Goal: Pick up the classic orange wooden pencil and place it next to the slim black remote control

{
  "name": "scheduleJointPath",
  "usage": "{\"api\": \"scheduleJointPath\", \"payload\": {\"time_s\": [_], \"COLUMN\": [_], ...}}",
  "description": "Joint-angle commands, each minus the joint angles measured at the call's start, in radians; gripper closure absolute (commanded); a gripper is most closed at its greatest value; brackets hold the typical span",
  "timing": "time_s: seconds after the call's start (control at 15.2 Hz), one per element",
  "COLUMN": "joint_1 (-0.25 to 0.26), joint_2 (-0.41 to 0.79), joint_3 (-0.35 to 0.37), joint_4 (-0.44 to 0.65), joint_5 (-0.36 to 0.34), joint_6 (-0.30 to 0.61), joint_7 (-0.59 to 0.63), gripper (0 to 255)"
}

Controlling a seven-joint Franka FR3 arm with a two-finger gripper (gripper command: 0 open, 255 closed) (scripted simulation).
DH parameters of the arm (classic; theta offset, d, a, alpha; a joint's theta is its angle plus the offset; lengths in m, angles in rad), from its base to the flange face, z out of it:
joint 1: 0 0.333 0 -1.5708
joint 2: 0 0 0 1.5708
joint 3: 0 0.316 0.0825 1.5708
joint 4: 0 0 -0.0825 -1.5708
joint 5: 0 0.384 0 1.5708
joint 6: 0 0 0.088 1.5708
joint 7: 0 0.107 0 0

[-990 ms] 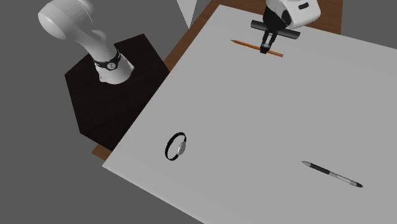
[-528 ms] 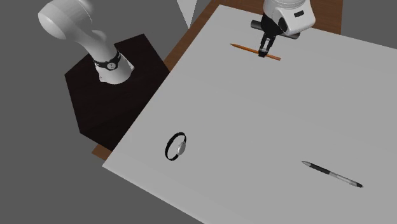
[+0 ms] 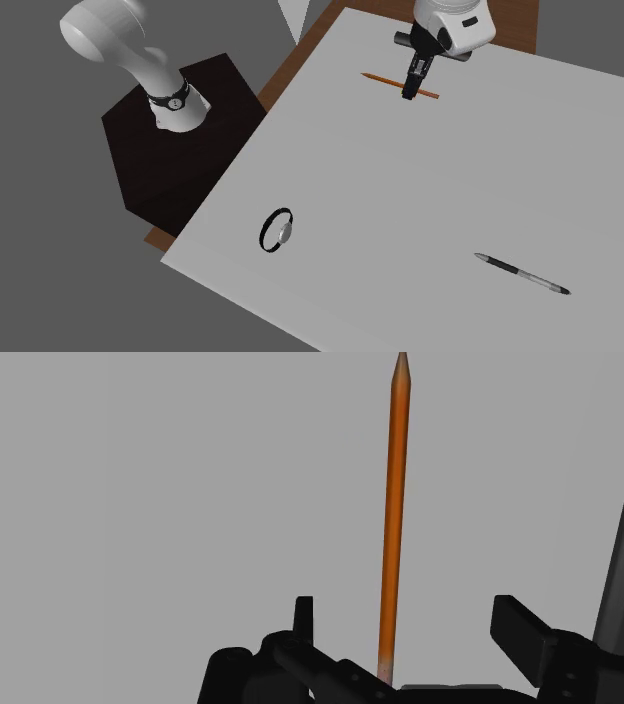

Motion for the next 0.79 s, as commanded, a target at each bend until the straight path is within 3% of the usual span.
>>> {"api": "scheduleJointPath", "payload": {"time_s": [0.0,0.26,0.73], "joint_1": [0.0,-0.014,-0.014], "joint_2": [0.0,-0.026,-0.026], "joint_3": [0.0,-0.004,-0.004], "joint_4": [0.0,0.087,0.087], "joint_5": [0.0,0.002,0.002], "joint_6": [0.0,-0.115,-0.115], "joint_7": [0.0,0.001,0.001], "gripper": [0,0,0]}}
